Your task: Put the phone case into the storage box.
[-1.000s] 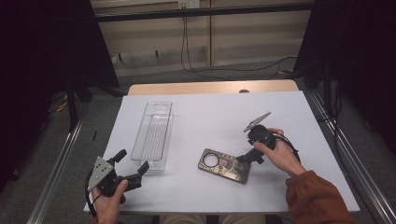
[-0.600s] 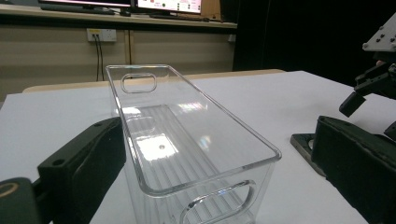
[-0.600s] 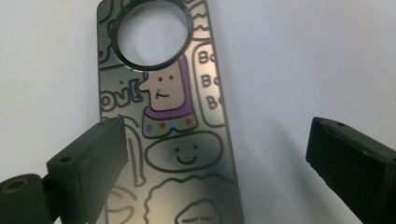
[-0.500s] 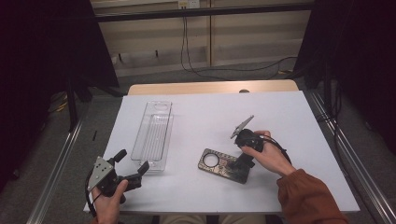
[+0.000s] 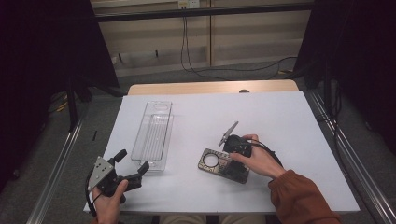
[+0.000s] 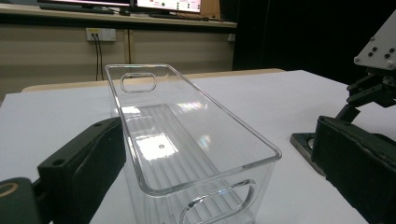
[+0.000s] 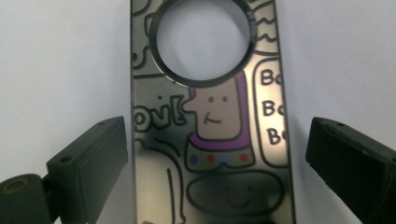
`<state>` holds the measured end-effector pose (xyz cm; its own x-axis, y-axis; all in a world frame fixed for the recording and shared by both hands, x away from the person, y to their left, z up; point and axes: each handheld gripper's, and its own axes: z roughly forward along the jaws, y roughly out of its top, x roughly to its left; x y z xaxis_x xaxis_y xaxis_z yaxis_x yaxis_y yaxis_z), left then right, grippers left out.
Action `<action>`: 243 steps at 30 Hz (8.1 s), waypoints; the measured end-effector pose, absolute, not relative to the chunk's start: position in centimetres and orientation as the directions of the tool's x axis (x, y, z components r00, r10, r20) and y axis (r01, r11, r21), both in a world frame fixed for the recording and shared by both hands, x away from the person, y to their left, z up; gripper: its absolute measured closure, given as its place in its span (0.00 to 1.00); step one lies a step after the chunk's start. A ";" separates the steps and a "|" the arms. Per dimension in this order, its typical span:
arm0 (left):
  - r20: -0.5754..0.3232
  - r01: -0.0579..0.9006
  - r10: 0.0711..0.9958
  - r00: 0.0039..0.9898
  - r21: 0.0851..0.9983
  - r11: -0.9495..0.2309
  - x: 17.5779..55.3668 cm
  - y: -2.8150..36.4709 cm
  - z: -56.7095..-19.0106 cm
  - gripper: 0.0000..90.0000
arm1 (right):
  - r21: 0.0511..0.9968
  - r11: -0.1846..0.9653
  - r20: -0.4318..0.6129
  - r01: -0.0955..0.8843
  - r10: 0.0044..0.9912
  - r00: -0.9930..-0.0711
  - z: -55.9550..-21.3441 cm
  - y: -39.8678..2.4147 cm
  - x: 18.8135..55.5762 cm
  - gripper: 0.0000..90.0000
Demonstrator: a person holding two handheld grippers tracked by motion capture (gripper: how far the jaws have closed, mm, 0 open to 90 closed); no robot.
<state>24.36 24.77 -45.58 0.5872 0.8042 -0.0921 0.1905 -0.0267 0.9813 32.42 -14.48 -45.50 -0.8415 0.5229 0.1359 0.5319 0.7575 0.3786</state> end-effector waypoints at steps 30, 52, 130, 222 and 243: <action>-0.089 0.190 0.807 0.584 0.981 -0.030 24.4 24.7 -45.6 0.04 | 0.313 0.811 0.039 0.494 0.509 -0.860 -46.7 -13.0 31.7 0.00; -0.086 0.196 0.809 0.582 0.980 -0.037 24.4 24.7 -45.6 0.04 | 0.258 0.815 0.030 0.518 0.529 -0.848 -46.1 -12.4 31.7 0.13; -0.097 0.198 0.799 0.593 0.980 -0.027 24.3 24.7 -45.6 0.04 | 0.825 0.406 0.094 0.393 0.587 -0.804 -44.0 -18.8 29.9 0.14; -0.149 0.148 -0.014 0.989 0.987 -0.059 31.2 7.9 -41.0 0.02 | 0.942 0.225 0.163 0.248 0.338 -0.927 -42.7 -19.3 26.0 0.14; -0.135 0.130 -0.085 0.987 0.990 -0.063 31.5 7.4 -41.6 0.08 | 0.933 0.251 0.180 0.259 0.297 -0.938 -43.0 -18.7 25.9 0.14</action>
